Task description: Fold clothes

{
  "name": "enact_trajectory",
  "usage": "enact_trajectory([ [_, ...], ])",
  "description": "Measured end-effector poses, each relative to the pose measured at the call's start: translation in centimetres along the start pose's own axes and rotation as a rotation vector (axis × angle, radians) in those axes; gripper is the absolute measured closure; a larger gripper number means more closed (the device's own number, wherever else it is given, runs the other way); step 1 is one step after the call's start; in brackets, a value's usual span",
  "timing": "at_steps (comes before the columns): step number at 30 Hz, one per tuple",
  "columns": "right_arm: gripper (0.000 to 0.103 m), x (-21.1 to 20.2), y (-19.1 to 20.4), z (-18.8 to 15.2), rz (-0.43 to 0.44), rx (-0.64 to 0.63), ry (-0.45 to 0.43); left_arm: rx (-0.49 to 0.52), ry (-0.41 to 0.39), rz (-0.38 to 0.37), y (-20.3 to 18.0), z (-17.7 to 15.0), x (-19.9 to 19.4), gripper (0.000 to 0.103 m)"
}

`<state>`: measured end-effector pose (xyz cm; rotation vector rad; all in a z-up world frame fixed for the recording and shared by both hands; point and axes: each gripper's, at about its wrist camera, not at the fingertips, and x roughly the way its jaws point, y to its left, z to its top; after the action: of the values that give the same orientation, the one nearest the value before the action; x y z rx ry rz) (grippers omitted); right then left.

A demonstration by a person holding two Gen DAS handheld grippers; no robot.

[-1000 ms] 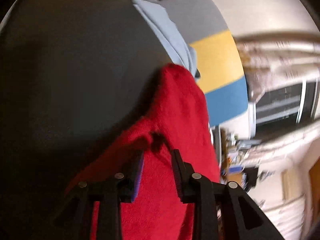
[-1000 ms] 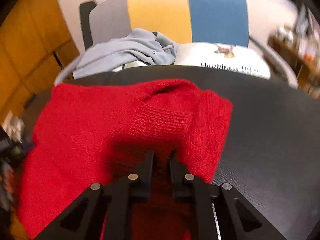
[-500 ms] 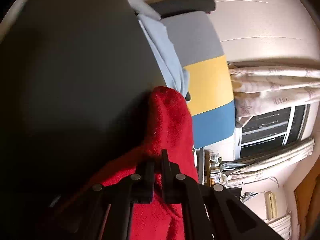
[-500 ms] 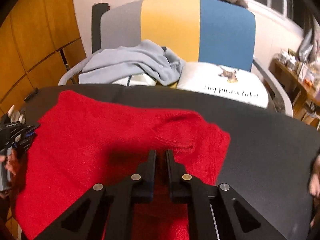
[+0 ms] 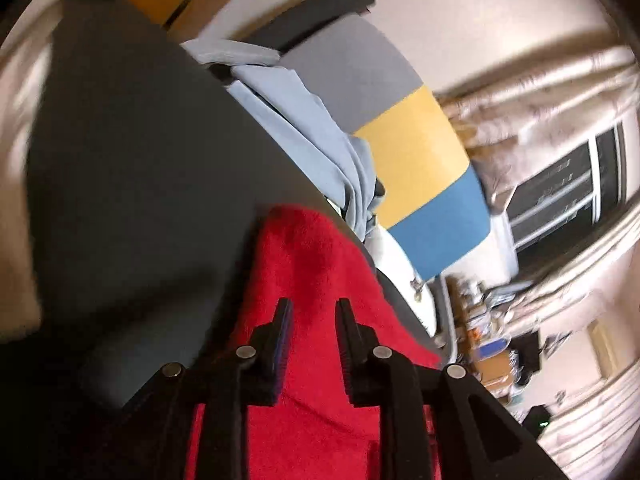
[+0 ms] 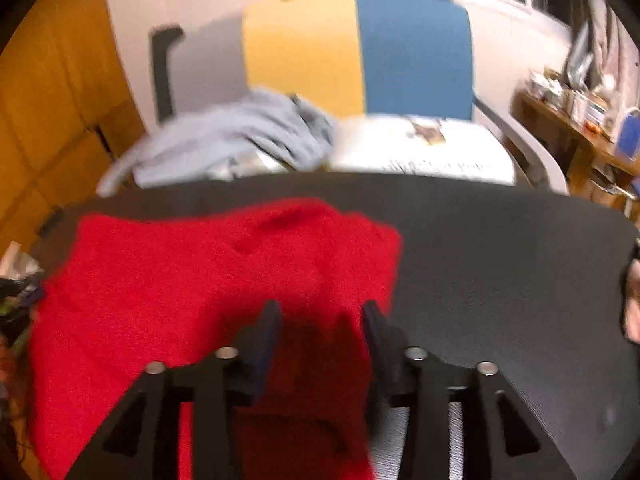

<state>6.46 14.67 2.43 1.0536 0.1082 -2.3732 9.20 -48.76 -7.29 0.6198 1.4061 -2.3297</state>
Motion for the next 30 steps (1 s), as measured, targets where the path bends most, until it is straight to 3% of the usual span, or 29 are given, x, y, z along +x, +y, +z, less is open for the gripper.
enact_trajectory([
  [2,0.038,-0.3,2.0,0.7,0.092,-0.028,-0.013,0.027,0.026,0.050,-0.6,2.0,1.4,0.079],
  [4,0.033,0.8,4.5,1.1,0.149,-0.078,0.009,0.102,0.057,0.152,-1.2,4.0,3.0,0.076],
  [7,0.033,3.6,7.4,1.0,0.187,-0.133,0.064,0.217,0.133,0.230,-2.1,5.7,5.9,0.071],
  [10,0.031,6.5,7.7,0.3,0.181,-0.116,0.109,0.232,0.228,0.190,-1.3,6.6,8.5,0.065],
  [13,0.027,7.7,7.2,-0.9,0.190,-0.087,0.094,0.171,0.258,0.089,-1.0,6.9,10.0,0.058],
  [15,0.018,7.5,6.9,-1.6,0.218,-0.085,0.060,0.121,0.320,0.045,-0.6,6.8,11.4,0.061],
  [16,0.015,7.5,7.0,-1.8,0.228,-0.090,0.052,0.115,0.329,0.017,-0.6,6.6,11.7,0.068],
  [18,0.012,7.6,7.3,-1.8,0.220,-0.107,0.055,0.179,0.281,-0.013,-1.4,6.1,11.0,0.094],
  [22,0.009,7.8,8.0,-2.0,0.183,-0.139,0.064,0.370,0.121,0.111,-3.3,3.5,7.1,0.096],
  [28,0.004,8.3,8.3,-2.1,0.133,-0.155,0.074,0.420,0.051,0.339,-2.0,3.9,6.7,0.092],
  [30,0.001,8.6,8.5,-2.1,0.133,-0.169,0.083,0.428,0.029,0.337,-3.0,4.6,7.0,0.084],
])
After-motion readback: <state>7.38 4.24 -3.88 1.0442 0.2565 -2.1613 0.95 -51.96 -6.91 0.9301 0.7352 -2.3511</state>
